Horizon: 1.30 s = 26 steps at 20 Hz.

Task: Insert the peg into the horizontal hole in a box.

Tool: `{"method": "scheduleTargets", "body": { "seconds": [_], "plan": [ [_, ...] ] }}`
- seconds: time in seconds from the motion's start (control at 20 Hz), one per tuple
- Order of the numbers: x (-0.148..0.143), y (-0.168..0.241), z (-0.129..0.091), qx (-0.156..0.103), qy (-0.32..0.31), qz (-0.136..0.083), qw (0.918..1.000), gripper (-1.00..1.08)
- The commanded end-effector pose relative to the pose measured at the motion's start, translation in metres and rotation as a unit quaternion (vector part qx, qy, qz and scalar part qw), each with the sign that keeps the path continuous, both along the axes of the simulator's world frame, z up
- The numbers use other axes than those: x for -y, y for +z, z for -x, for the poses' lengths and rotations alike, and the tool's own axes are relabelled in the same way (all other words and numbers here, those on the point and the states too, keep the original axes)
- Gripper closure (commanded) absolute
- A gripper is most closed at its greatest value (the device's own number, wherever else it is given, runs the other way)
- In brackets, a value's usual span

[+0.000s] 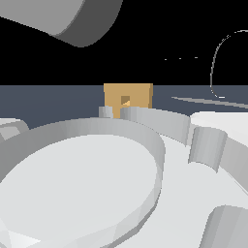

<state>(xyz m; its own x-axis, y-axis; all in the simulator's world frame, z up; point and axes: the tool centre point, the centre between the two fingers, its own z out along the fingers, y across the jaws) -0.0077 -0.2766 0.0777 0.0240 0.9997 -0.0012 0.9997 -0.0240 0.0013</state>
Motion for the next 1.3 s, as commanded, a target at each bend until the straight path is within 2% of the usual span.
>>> {"method": "scheduleTargets", "body": {
  "seconds": [0.0, 0.3, 0.7, 1.25],
  "plan": [
    [0.015, -0.006, 0.000, 0.000, 0.000, 0.000, 1.0000, -0.92],
    [0.031, -0.012, 0.000, -0.001, -0.001, -0.001, 1.0000, -0.92],
    [0.030, -0.015, 0.000, -0.001, -0.002, -0.001, 1.0000, -0.92],
    [0.029, -0.060, 0.000, -0.001, -0.002, -0.001, 1.0000, -0.92]
  ]
}}
